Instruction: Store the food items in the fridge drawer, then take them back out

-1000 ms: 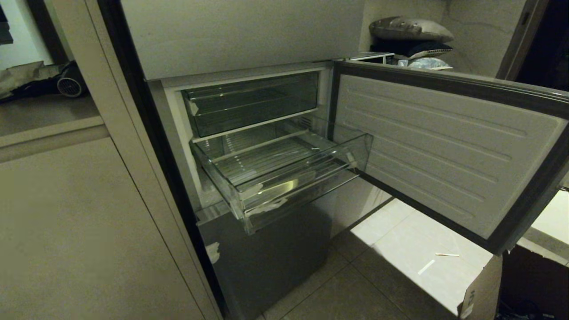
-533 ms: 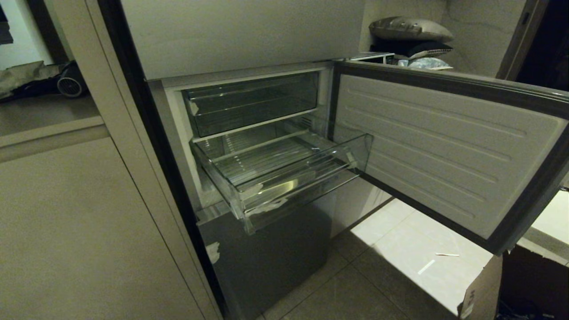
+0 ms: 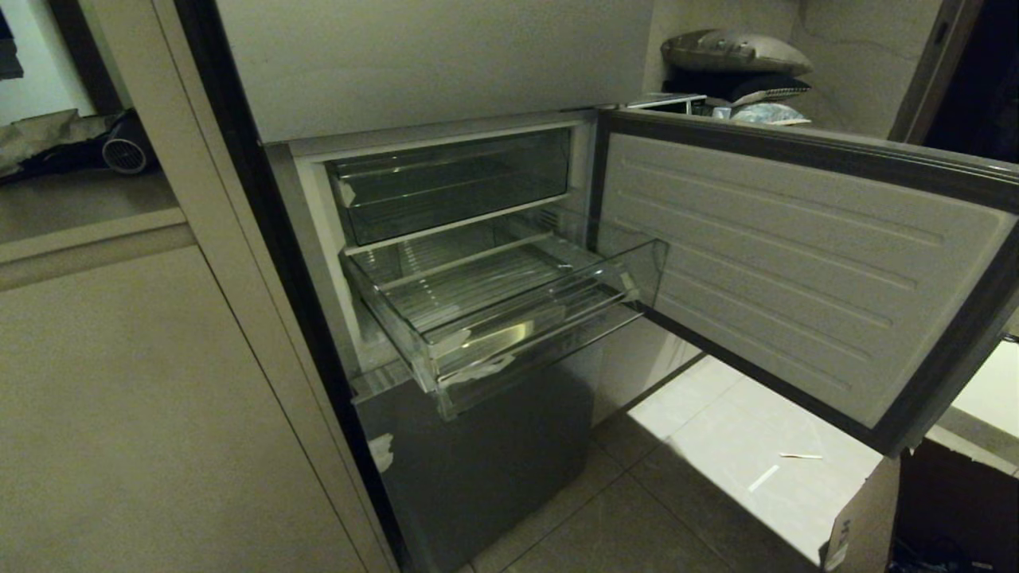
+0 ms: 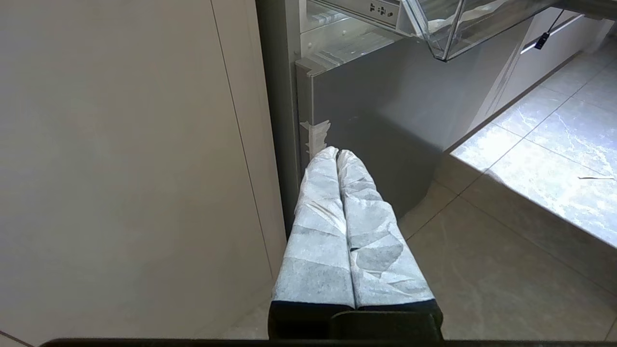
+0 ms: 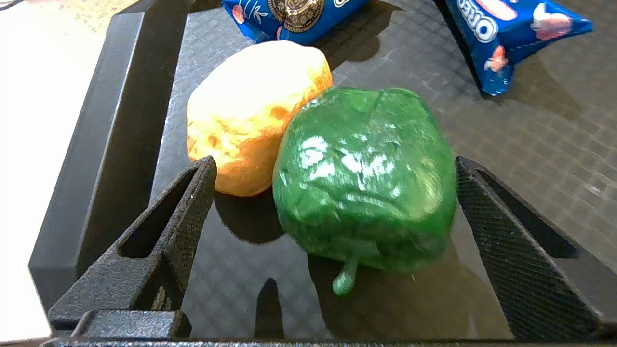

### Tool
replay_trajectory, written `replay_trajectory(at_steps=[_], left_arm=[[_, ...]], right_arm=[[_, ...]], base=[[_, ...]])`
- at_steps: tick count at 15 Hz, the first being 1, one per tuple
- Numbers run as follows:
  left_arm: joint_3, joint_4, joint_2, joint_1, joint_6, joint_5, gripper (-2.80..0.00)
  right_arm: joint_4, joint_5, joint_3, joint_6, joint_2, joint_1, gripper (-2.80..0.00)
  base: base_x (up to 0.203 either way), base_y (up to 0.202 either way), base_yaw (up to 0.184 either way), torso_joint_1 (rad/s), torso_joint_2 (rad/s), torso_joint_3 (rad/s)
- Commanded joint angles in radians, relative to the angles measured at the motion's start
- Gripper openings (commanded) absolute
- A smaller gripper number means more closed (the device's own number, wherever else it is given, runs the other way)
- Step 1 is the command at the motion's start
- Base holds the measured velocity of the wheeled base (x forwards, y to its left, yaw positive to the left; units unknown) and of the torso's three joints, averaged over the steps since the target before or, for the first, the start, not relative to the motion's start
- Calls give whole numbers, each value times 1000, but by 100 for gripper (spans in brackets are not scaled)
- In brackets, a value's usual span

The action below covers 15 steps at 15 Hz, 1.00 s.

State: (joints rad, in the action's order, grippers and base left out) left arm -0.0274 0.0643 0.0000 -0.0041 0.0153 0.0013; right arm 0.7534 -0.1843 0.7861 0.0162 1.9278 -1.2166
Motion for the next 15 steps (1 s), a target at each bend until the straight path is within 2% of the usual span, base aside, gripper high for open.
replay_trajectory(at_steps=[1,12,13,15], left_arm=[[0,1,2,-1,0,0,-280],[0,1,2,-1,0,0,-280],[0,0,2,-1,0,0,-280],[0,0,2,1,0,0,-280]], right_arm=[[4,-1,21,1,30,2,0],[4,-1,66,4,93,-1,0],[4,-1,70,4,96,-3,-280],[4,-1,73,4,90,-8,-280]], base=[[0,0,0,0,0,0],[0,0,0,0,0,0],[0,0,0,0,0,0],[0,0,0,0,0,0]])
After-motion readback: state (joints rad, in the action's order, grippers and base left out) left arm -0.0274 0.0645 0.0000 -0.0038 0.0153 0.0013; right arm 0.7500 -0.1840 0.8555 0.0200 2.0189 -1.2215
